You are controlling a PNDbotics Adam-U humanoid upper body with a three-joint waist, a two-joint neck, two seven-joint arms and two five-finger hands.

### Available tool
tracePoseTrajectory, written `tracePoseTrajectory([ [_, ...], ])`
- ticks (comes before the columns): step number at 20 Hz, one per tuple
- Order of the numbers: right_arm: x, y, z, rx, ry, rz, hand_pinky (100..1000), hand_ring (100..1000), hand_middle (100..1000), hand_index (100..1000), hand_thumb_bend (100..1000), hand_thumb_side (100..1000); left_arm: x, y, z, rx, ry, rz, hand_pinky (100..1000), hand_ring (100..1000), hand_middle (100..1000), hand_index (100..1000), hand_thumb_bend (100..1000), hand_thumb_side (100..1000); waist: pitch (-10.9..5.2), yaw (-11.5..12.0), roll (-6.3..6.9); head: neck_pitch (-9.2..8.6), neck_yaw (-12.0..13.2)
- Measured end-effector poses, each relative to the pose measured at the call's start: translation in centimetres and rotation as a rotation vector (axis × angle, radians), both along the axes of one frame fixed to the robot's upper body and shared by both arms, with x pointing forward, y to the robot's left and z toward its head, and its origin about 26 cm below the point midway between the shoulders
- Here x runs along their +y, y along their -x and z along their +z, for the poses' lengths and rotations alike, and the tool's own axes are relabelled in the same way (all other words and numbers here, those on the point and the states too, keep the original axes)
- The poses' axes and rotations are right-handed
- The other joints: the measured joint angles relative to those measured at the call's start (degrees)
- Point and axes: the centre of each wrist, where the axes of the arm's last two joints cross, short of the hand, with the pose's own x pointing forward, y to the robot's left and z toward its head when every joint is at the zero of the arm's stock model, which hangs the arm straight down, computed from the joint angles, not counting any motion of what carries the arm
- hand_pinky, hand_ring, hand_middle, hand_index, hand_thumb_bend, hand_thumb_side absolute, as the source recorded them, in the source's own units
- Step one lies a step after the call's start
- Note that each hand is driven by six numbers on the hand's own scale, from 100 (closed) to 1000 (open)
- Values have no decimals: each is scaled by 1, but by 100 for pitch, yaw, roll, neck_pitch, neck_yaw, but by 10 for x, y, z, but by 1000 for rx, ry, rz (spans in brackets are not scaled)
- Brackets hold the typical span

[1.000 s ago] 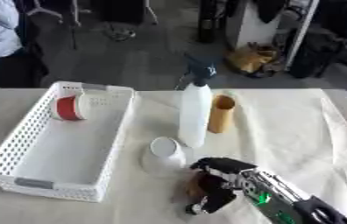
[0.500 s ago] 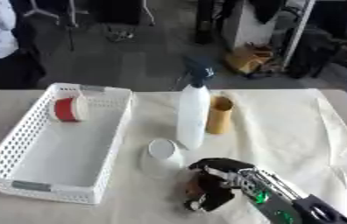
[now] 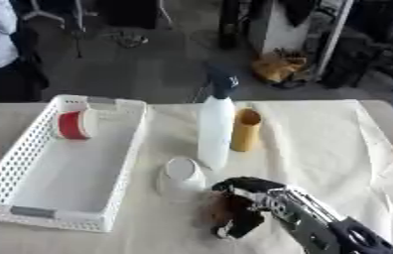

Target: Pick up objects on the table and place them in the box.

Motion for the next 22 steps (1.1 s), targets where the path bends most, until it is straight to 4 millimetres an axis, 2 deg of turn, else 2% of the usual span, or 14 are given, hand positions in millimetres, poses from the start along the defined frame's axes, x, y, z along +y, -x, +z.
tracePoseTrajectory([
  [6,-1,0,0,6,-12,-6,388,892,971,983,343,310,0,0,0,1,0,2,905,777,736,818,100,863,0,0,0,0,-5],
  [8,-2,0,0,7,-20,-11,353,878,966,889,343,297,0,0,0,1,0,2,905,774,735,818,100,863,0,0,-2,0,-5],
  [10,-2,-1,0,4,-31,-19,305,855,938,782,390,286,0,0,0,2,0,2,905,772,735,817,100,864,0,0,-4,1,-5],
  [14,-3,0,-2,-22,-62,-41,268,833,893,715,411,272,0,0,0,3,0,2,907,770,735,817,100,863,0,-1,-7,1,-10],
  [20,-4,0,-4,-51,-94,-74,173,777,792,653,347,236,0,0,0,4,-2,4,910,766,733,815,100,864,2,-10,-14,1,-26],
  [22,-4,0,-4,-62,-97,-85,140,743,690,622,325,230,0,0,0,7,-1,4,913,766,733,812,100,863,2,-14,-15,2,-26],
])
